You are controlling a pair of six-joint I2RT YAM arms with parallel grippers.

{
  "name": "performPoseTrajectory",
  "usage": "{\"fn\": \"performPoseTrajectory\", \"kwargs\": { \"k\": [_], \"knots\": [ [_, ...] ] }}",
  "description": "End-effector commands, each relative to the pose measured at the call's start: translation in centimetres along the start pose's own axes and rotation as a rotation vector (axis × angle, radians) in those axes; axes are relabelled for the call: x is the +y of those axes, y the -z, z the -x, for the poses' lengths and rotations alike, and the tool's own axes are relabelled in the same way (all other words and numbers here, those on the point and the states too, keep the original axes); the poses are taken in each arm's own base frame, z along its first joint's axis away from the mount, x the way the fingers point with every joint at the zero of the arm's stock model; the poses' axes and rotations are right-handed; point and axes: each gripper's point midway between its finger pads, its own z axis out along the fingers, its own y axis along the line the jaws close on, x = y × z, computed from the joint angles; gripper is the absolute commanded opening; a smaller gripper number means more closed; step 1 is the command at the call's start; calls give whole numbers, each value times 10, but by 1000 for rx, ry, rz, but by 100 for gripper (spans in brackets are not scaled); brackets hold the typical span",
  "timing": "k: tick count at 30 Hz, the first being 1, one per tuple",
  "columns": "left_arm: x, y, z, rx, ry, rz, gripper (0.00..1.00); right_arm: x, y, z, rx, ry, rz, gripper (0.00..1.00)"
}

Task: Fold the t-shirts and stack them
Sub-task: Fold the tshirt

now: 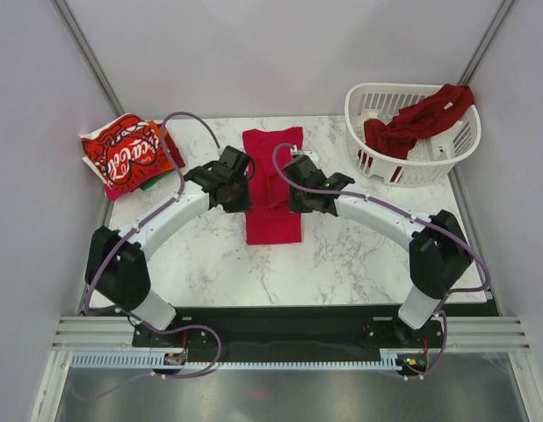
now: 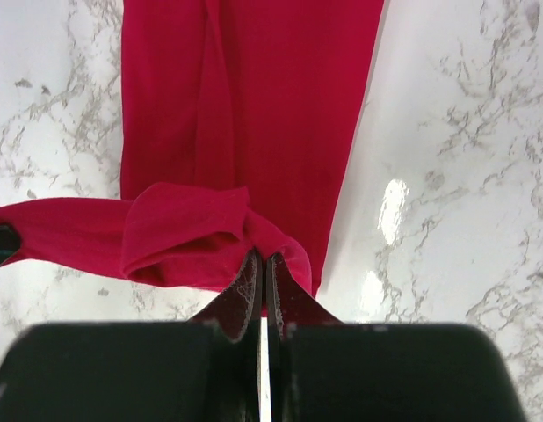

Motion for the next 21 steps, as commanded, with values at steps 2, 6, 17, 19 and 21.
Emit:
{"fn": "performPoseTrajectory", "kwargs": {
  "k": [2,6,17,19,21],
  "knots": [
    [-10,-12,35,-41,-59,-47,2,-7,-15,27,-36,12,-46,0],
    [-6,-29,54,-35,-60,-45,2,-14,-33,34,-21,15,-68,0],
    [-12,-103,86,66,-34,-97,2,-38,-99,72,-7,3,-119,12],
    [-20,-110,102,59,-9,-130,5,-39,-105,97,-32,-3,-105,41],
    [-27,-121,109,88,13,-166,24,-59,-118,100,19,-13,-130,68]
  ]
}}
